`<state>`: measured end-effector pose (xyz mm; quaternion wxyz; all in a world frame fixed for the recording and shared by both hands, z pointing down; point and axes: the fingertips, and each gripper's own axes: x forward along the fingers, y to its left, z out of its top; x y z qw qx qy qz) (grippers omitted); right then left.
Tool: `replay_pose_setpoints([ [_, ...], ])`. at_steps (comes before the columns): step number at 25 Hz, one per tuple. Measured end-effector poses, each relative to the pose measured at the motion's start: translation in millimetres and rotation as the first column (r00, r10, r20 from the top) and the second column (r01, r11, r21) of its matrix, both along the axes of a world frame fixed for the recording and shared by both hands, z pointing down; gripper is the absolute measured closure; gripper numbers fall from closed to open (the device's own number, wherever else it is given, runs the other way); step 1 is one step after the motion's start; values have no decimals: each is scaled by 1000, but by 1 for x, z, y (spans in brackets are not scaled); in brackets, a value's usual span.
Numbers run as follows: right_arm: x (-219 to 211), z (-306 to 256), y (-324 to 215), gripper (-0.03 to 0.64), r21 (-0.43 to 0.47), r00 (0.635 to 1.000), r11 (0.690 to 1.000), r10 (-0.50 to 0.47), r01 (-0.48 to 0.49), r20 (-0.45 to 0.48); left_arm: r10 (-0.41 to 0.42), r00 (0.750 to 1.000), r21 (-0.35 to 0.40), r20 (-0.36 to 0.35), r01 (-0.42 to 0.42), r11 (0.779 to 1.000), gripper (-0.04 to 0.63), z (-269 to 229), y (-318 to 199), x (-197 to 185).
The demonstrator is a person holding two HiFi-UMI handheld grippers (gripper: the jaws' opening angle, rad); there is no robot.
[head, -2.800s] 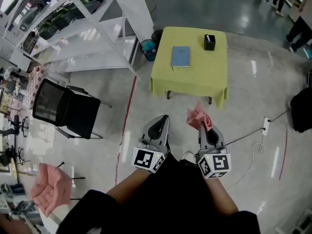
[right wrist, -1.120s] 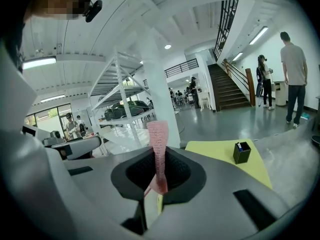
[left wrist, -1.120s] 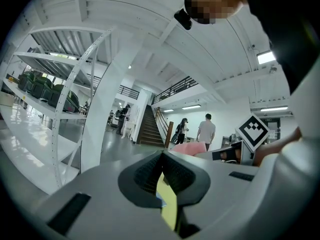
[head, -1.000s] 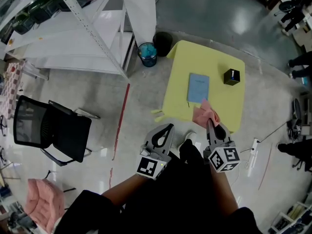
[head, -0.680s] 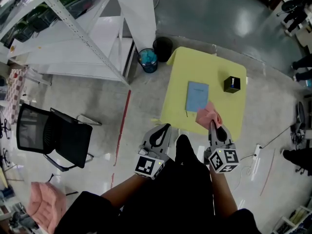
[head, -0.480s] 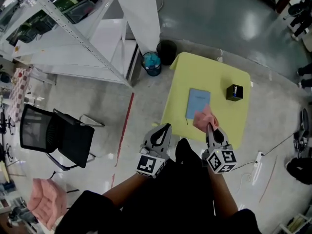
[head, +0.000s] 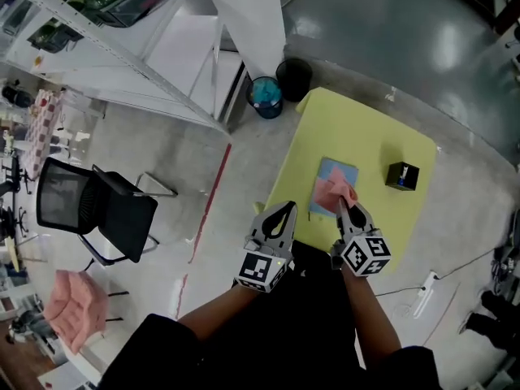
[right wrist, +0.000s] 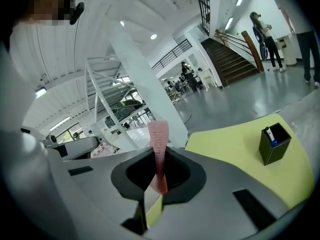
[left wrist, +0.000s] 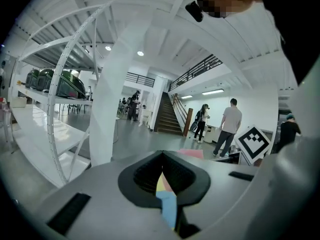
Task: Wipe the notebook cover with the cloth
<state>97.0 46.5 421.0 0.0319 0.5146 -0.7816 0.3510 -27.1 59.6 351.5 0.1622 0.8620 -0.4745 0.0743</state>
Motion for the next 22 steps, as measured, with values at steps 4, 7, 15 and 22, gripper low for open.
replay_pose_setpoints([
  [4, -1, 26, -15, 578, -51, 999, 997, -50, 50, 20, -25, 998, -27, 51, 26, 999, 588, 23, -8, 8],
  [7, -8, 41, -32, 578, -62, 993, 991, -115, 115, 6, -49, 997, -49, 63, 52, 997, 588, 35, -20, 12],
  [15, -16, 122, -71, 578, -175, 987, 972, -161, 157, -6, -40, 994, -105, 103, 51, 993, 588, 78, -39, 26],
  [22, -20, 189, -100, 578, -240, 988, 959, -146, 152, 42, -29, 994, -137, 110, 44, 990, 588, 122, -64, 27],
])
